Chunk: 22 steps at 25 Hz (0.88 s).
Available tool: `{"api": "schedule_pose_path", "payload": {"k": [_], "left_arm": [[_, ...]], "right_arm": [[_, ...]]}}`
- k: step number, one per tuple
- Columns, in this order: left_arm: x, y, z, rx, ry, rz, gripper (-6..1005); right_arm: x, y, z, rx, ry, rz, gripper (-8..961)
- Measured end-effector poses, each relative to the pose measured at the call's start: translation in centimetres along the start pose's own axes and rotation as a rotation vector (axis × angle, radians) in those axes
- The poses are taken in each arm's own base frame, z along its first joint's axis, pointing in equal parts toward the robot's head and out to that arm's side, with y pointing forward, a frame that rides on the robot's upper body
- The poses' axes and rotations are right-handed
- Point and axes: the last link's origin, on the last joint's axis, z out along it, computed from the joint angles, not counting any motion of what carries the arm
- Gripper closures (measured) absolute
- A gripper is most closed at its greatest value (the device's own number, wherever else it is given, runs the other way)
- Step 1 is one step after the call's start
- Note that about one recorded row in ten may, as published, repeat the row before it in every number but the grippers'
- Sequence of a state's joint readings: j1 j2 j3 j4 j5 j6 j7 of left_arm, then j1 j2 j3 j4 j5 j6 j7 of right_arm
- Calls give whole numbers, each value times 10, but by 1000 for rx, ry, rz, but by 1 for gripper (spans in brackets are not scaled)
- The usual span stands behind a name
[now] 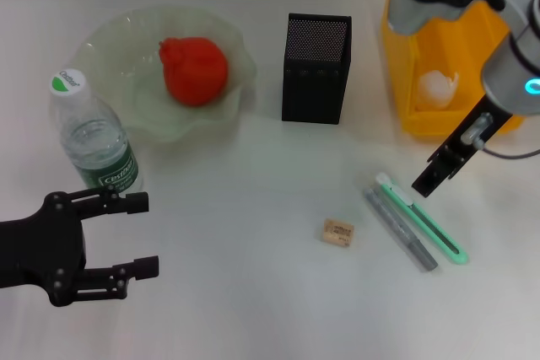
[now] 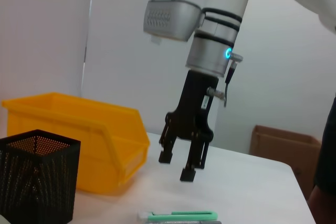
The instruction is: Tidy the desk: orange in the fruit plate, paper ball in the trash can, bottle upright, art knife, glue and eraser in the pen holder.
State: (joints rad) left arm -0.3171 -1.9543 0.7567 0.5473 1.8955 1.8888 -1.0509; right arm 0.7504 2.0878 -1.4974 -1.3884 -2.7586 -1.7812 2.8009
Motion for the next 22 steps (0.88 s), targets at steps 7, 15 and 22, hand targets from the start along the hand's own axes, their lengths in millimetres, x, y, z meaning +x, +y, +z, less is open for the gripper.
{"api": "schedule_pose_path", "payload": {"k": [7, 15, 22], "left_arm": [[1, -3, -1, 8, -10, 11, 200], [-1, -4, 1, 25, -19, 8, 200], [-3, -6, 1, 41, -27, 5, 201]], "right_arm": [[1, -2, 25, -5, 21, 12, 304], [-5, -2, 40, -15, -13, 23, 423], [-7, -3, 48, -9, -14, 18, 555]]}}
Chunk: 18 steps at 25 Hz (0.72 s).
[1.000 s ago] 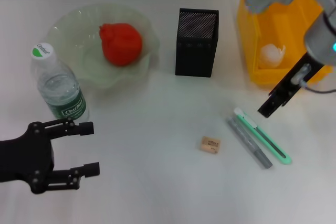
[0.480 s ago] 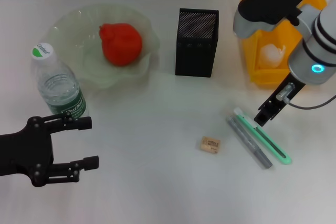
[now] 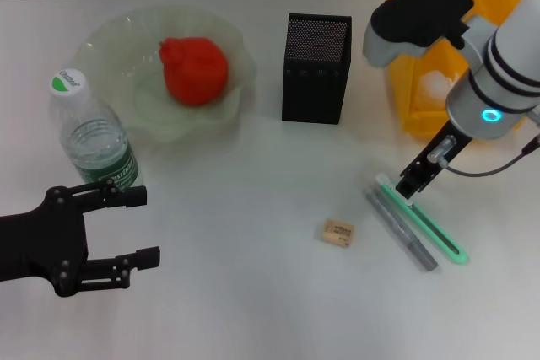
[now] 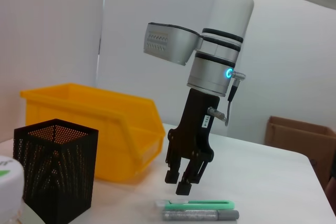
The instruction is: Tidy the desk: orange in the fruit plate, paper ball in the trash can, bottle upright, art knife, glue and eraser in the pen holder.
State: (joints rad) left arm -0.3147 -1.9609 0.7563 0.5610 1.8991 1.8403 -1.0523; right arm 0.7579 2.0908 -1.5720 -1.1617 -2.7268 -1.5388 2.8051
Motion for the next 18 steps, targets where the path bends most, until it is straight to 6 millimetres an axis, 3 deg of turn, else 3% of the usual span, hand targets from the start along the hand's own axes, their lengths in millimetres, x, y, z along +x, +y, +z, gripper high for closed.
{"api": "schedule_pose_path", "payload": {"k": [18], "left_arm": [[-2, 1, 1, 3, 0, -6, 201]], "right_arm": [[1, 10, 11, -34, 13, -24, 562]]}}
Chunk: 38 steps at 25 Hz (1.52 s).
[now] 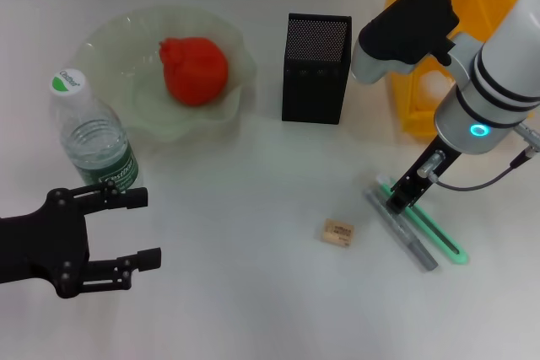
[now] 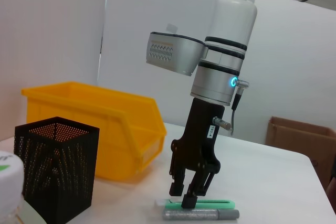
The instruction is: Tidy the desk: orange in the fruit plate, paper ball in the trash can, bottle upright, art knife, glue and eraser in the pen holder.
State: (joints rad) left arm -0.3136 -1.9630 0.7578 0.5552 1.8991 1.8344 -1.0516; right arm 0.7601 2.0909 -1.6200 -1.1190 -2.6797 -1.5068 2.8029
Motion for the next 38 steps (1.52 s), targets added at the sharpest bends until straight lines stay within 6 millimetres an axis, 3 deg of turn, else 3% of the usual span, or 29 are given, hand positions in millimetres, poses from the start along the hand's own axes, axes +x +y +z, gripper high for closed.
{"api": "schedule_pose_path", "payload": {"k": [9, 12, 29, 34, 38], "left_arm": [[-1, 1, 1, -1, 3, -4, 201], [-2, 2, 1, 0, 4, -7, 201], [-2, 3, 1, 0, 6, -11, 201], [-2, 3, 1, -1, 6, -11, 201], [-3, 3, 1, 0, 6, -12, 201]], "right_arm": [[-1, 1, 2, 6, 0, -8, 561], [0, 1, 3, 5, 6, -4, 757], [1, -1, 3, 7, -4, -11, 864], [1, -1, -10, 11, -40, -23, 865], [3, -9, -37, 7, -135, -2, 865]]}}
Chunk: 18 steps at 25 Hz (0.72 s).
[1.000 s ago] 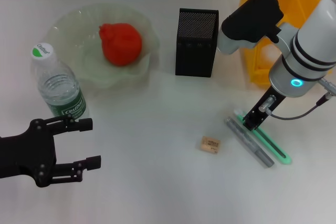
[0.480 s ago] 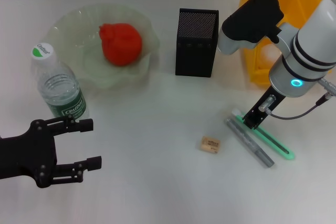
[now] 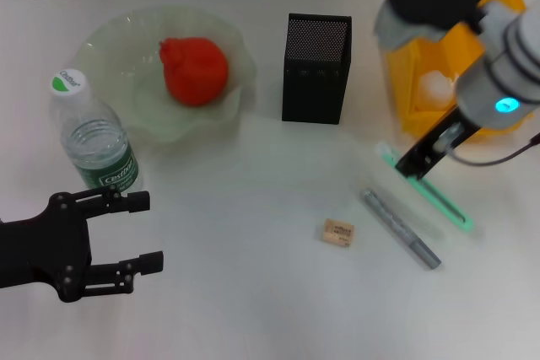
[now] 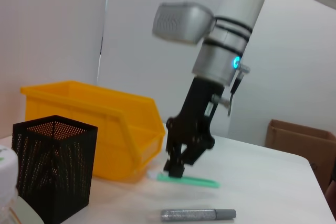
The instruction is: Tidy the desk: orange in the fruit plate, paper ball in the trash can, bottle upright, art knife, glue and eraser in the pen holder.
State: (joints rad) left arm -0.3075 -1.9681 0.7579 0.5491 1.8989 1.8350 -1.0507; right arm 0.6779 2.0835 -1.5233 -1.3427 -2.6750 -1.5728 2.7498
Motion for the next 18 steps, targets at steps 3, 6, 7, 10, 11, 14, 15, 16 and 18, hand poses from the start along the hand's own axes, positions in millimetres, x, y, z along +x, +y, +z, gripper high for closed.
{"api": "schedule_pose_path", "payload": {"k": [3, 6, 7, 10, 11, 14, 15, 16, 18], "left_arm": [[0, 0, 0, -1, 1, -1, 200], [0, 1, -1, 0, 0, -3, 200], [0, 1, -1, 0, 0, -4, 200], [-1, 1, -1, -1, 1, -4, 200], [-1, 1, 0, -2, 2, -5, 200], [-1, 1, 0, -1, 3, -6, 200], [-1, 2, 1, -2, 4, -7, 200], [-1, 2, 2, -2, 5, -7, 200], [-2, 3, 2, -2, 7, -10, 200]], "right_arm": [[-1, -6, -28, -36, -126, 28, 865], [-2, -8, -60, -134, -323, 61, 865], [-1, -10, -68, -178, -400, 74, 865], [1, -20, -84, -290, -646, 115, 866], [2, -23, -85, -327, -730, 120, 866], [6, -35, -77, -409, -933, 122, 866], [8, -39, -70, -434, -991, 136, 866], [9, -43, -62, -452, -1047, 149, 866], [10, -49, -42, -471, -1142, 183, 866]]}}
